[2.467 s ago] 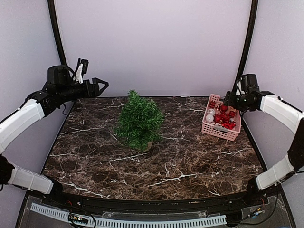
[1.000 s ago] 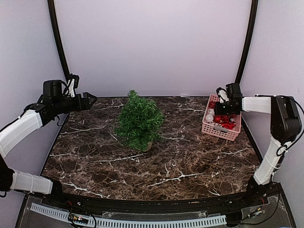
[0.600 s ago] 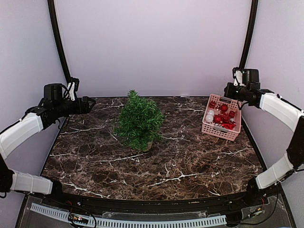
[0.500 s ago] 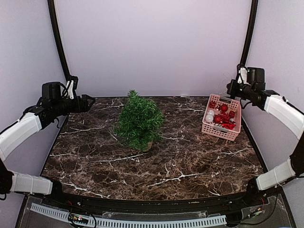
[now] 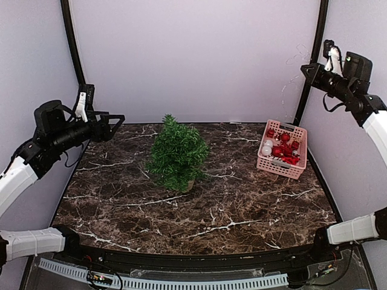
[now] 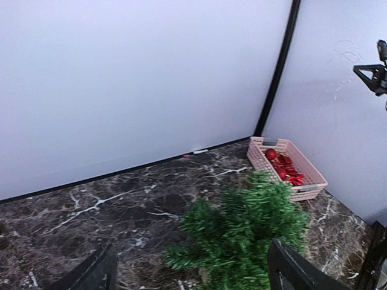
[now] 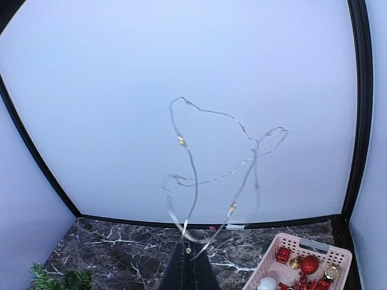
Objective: Decorate the small christmas tree
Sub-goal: Pick up the light string from the bin, then pass from the right arm to the left
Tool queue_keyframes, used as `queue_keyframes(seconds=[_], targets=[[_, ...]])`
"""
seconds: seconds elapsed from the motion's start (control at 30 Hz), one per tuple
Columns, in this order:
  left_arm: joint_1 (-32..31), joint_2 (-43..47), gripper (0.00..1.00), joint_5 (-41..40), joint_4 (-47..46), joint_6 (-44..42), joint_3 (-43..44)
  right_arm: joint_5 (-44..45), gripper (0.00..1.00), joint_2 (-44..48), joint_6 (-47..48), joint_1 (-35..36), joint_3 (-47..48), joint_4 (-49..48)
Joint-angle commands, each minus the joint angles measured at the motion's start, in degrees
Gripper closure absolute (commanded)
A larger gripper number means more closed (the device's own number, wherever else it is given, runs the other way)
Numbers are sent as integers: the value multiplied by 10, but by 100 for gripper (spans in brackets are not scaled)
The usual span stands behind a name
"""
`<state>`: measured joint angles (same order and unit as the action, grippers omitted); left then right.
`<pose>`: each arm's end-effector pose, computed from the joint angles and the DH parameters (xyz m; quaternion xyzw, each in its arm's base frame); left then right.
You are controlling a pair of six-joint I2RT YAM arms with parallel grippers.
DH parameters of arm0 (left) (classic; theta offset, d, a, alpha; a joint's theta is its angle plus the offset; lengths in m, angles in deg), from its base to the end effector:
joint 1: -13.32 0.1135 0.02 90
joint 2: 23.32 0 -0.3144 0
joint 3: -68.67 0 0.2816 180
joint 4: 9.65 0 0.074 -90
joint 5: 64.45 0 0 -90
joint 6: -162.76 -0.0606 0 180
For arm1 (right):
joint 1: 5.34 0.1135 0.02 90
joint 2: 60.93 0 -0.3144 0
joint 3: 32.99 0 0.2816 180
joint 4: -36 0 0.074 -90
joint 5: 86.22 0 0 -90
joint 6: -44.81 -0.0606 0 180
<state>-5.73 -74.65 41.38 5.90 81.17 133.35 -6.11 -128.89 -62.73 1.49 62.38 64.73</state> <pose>0.2118 -0.0906 0.4189 0.1612 0.7018 -0.2594 0.6436 0.2824 0.0443 0.5315 0.0065 0.7151 0.2072 0.6676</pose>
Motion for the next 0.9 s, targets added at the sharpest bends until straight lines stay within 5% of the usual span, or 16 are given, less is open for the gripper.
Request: queue_keyframes(seconds=[0.0,0.33,0.63,0.87], targets=[[-68,-19,12,-12,-37,38,28,-63,100,-2,-34,4,49,-8],[-279,-164,13,-70,-74,39,178,-177,100,-10,-128,11,105,-103],[-348,-298,12,-29,-163,57,253,-230,100,-15,-181,36,101,-179],[-380,-385,10,18,-208,77,318,-234,100,13,-174,90,0,-237]])
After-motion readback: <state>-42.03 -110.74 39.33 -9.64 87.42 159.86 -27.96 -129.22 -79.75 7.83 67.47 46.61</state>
